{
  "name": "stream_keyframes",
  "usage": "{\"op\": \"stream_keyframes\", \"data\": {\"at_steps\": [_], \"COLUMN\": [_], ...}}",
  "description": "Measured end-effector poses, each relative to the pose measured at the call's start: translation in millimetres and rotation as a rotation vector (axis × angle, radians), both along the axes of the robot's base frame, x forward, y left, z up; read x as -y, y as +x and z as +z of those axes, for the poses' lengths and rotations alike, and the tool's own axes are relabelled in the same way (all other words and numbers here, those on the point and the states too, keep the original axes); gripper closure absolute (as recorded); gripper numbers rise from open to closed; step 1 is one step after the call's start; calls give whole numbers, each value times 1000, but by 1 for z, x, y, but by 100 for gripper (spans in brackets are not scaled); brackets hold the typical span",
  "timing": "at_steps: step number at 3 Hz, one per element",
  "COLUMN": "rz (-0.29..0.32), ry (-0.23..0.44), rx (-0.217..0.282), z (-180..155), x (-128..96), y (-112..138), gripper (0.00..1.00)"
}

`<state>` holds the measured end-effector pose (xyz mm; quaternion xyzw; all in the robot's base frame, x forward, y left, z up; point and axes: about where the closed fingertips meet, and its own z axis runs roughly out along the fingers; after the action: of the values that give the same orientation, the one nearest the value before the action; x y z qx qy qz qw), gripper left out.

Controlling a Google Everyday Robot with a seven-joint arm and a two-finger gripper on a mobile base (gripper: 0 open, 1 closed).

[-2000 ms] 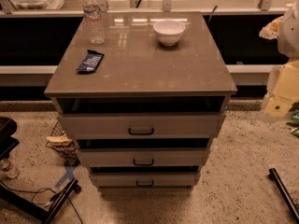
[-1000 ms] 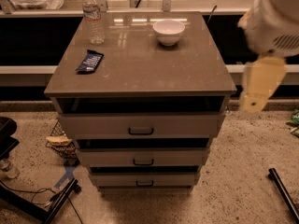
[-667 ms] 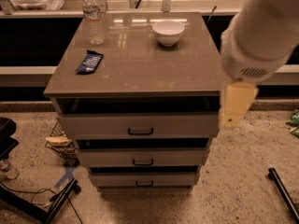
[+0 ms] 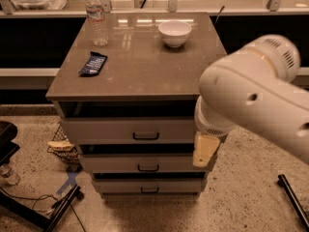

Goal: Open top drawer

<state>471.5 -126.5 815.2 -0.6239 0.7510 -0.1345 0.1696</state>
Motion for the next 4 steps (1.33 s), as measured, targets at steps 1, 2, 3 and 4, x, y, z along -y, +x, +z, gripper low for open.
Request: {"op": "stream_keyframes", "data": {"at_steps": [1, 2, 3, 4], "rz": [42, 58, 68, 83], "ry": [121, 173, 158, 112], "rx": [-5, 60, 37, 1], "z": [-58, -53, -63, -84], "x": [-29, -42, -48, -60], "y": [20, 38, 33, 20], "gripper": [0, 0, 0, 0]}}
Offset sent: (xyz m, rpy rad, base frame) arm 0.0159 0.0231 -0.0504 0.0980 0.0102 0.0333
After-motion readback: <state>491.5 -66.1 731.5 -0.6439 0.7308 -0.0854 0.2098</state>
